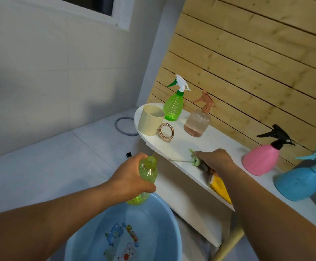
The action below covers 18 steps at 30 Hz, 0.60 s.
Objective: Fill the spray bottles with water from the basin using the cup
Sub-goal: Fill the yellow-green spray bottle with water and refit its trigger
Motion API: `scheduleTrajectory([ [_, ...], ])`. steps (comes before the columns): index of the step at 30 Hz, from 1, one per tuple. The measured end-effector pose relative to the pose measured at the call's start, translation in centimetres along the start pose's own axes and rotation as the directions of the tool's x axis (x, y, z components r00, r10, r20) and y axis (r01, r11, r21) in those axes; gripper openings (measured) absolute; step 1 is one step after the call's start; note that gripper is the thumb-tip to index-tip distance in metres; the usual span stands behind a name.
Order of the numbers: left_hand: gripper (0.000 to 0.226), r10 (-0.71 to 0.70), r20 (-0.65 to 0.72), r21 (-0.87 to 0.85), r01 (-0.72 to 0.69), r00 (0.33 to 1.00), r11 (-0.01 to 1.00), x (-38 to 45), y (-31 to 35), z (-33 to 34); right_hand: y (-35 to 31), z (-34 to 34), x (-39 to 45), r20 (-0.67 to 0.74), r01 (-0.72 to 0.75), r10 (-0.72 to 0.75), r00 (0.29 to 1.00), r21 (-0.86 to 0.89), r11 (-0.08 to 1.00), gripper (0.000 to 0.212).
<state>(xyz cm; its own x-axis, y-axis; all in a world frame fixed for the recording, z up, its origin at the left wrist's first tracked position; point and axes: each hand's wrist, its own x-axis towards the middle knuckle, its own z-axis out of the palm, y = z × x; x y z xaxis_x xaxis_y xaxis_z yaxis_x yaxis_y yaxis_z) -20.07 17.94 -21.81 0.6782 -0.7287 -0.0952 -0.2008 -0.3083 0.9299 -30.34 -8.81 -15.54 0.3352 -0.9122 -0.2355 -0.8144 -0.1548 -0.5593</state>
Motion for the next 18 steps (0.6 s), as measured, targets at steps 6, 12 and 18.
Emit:
scheduleTrajectory([
  [6,0.071,-0.012,0.004,0.005,0.011,1.0,1.0,0.3,-0.4,-0.3,-1.1,1.0,0.6,0.057,-0.079,0.073,0.996,0.107,0.991,0.056],
  [12,0.075,-0.026,0.008,0.014,0.025,1.0,1.0,0.2,-0.4,-0.5,-1.5,1.4,0.6,0.049,-0.149,0.143,0.988,0.149,0.978,0.027],
  [18,0.067,-0.031,0.028,0.025,0.03,0.999,0.999,-0.1,-0.9,-0.8,-2.2,2.0,0.9,0.132,-0.251,0.222,0.966,0.277,0.927,0.029],
])
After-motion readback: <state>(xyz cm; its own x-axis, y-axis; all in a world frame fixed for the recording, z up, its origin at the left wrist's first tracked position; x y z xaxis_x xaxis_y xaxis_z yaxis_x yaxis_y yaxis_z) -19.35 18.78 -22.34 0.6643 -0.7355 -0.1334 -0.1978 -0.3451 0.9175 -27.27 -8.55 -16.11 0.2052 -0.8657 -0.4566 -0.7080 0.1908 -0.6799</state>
